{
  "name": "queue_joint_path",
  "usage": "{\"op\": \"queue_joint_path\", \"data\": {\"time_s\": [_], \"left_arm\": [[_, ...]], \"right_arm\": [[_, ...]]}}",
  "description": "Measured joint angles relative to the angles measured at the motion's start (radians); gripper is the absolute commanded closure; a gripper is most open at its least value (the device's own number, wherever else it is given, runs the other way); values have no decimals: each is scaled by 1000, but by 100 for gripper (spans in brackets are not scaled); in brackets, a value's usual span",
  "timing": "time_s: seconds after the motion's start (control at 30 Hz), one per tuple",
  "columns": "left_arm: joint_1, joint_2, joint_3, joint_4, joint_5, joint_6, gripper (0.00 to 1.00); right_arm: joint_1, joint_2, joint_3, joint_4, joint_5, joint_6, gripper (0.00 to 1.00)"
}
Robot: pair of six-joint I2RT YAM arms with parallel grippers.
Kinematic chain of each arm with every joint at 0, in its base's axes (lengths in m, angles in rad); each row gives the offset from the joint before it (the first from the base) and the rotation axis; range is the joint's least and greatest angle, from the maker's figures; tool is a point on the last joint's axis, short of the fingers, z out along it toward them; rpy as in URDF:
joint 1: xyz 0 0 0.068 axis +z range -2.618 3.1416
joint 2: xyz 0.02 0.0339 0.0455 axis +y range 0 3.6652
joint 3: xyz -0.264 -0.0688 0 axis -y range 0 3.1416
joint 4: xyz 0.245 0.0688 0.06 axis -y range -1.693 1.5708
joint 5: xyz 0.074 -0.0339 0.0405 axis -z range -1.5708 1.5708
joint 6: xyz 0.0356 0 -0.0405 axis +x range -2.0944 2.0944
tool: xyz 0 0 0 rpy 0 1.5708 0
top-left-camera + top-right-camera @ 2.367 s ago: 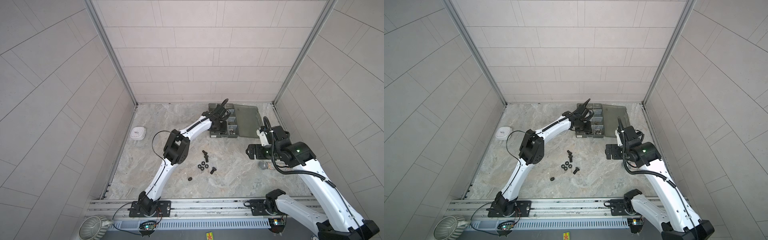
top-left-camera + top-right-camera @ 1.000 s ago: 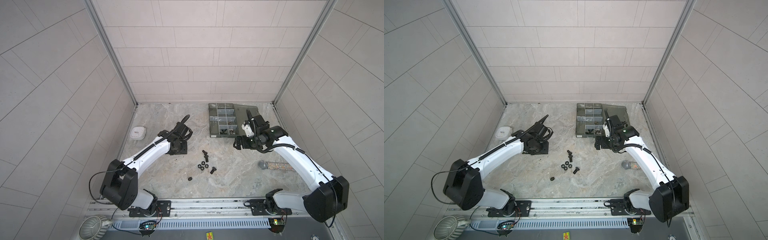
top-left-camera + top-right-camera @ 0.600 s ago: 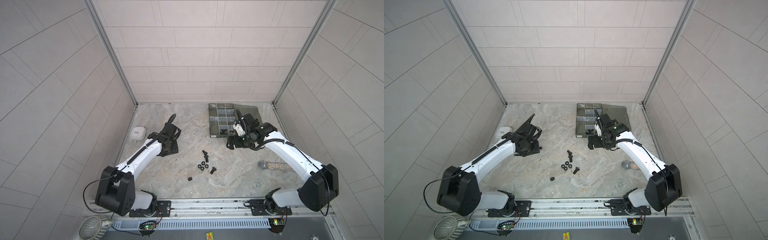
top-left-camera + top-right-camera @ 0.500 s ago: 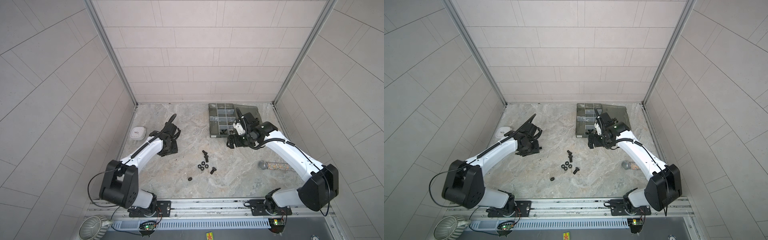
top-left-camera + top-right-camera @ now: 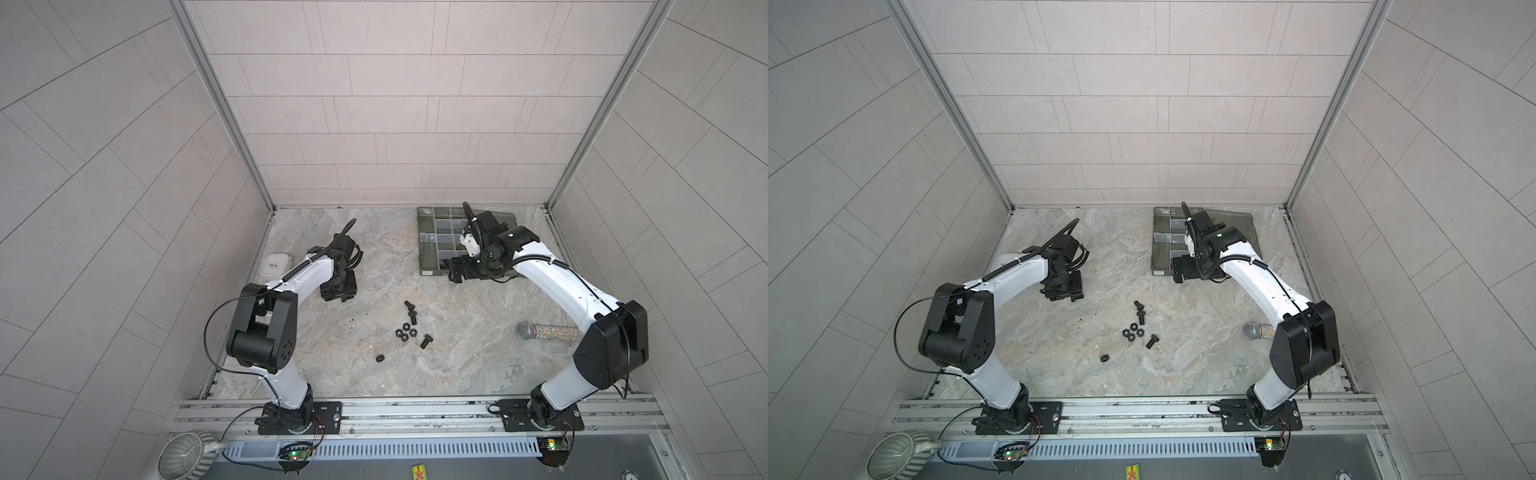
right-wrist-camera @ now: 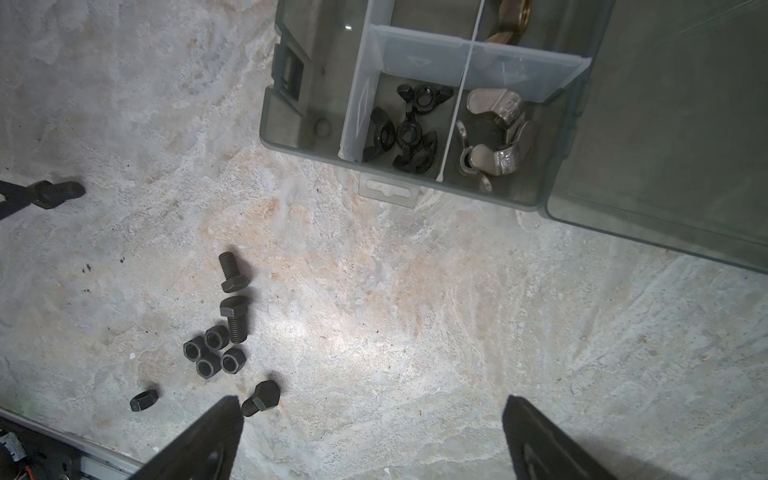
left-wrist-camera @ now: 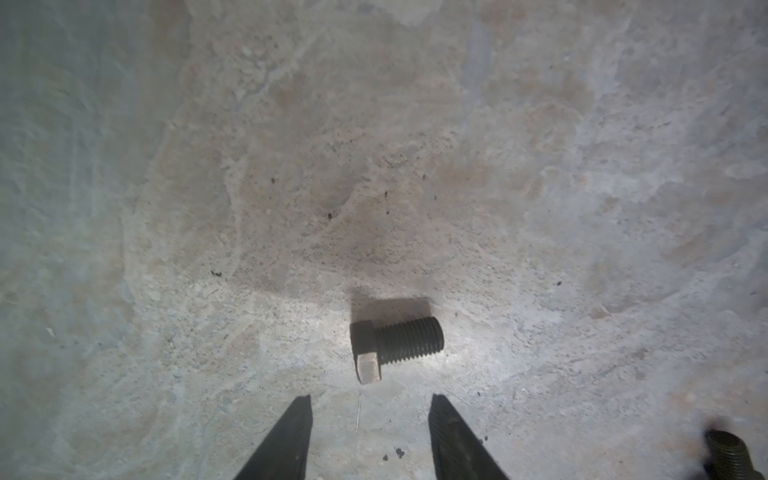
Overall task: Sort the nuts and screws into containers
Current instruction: 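Close the left gripper on a black hex bolt while the right nears the box, then carry the black hex bolt over the box with the left gripper while the right withdraws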
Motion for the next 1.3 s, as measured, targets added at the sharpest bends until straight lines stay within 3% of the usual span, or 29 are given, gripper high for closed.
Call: {"op": "queue_joint_path", "data": {"time_s": [0.37, 0.63, 1.0, 1.3], "left_arm": [[0, 72, 104, -57, -67, 281, 51], [-2, 146, 135, -70, -37, 419, 56], [-47, 154, 131, -69, -24, 475, 56], [-55, 192, 123, -62, -68, 478, 61]], "right_arm": [[-8, 86, 96, -92, -26, -40, 1], [-15, 86, 96, -119, -28, -43, 1], [-21, 86, 96, -136, -28, -45, 1], [-26, 86, 96, -137, -28, -47, 1]]}}
